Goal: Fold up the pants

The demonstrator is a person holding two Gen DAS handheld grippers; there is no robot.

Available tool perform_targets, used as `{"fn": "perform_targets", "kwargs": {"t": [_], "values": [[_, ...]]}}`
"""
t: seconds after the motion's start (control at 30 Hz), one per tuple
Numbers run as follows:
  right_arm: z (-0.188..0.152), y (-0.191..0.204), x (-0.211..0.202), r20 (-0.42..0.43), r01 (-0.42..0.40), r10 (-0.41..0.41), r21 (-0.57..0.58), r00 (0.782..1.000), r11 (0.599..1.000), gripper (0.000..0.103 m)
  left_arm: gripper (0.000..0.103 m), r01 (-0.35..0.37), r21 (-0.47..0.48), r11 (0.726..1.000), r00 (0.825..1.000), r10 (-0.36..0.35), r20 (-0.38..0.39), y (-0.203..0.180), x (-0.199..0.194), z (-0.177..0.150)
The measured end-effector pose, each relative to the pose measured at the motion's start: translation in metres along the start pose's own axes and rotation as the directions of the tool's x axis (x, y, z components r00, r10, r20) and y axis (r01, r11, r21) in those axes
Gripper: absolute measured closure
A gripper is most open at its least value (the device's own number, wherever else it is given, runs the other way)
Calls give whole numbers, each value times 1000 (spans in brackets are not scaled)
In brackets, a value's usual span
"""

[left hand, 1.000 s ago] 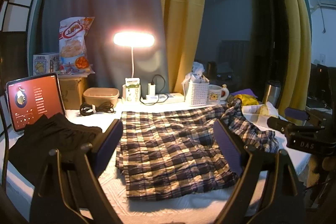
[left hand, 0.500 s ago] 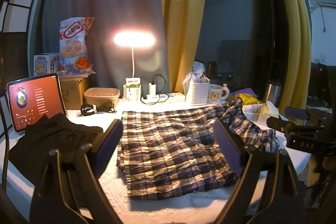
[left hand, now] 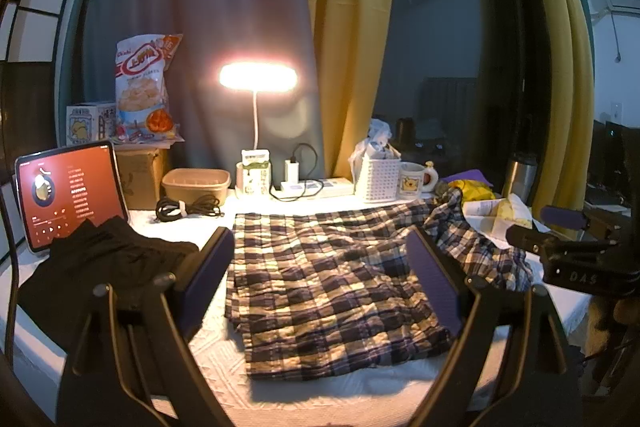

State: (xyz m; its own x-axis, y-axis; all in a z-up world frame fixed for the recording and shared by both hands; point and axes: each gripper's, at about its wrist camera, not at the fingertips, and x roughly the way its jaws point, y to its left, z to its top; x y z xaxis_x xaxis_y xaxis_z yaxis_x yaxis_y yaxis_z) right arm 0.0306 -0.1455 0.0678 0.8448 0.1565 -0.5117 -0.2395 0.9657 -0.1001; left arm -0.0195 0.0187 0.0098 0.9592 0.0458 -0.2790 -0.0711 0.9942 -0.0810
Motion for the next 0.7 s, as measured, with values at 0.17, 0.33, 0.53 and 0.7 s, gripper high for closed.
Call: {"fn": "perform_targets", "kwargs": {"t": [0.17,0.33,0.53,0.7], "values": [[-3,1,-1,9,-16,16,8,1000,1000,27,15,-5,22,1000,1000,5,8,-3,-4,2],[2,-4,7,9,-8,8,-12,1000,1000,27,15,-18,41,999,1000,17,10,-9,2,4],[11,-15,38,-31,14,-15,-38,999,999,27,15,-27,46,999,999,28,-26,-4,35,5],[21,-23,68,-67,22,-25,-49,997,999,27,15,-20,21,1000,998,21,-63,7,70,13]]}}
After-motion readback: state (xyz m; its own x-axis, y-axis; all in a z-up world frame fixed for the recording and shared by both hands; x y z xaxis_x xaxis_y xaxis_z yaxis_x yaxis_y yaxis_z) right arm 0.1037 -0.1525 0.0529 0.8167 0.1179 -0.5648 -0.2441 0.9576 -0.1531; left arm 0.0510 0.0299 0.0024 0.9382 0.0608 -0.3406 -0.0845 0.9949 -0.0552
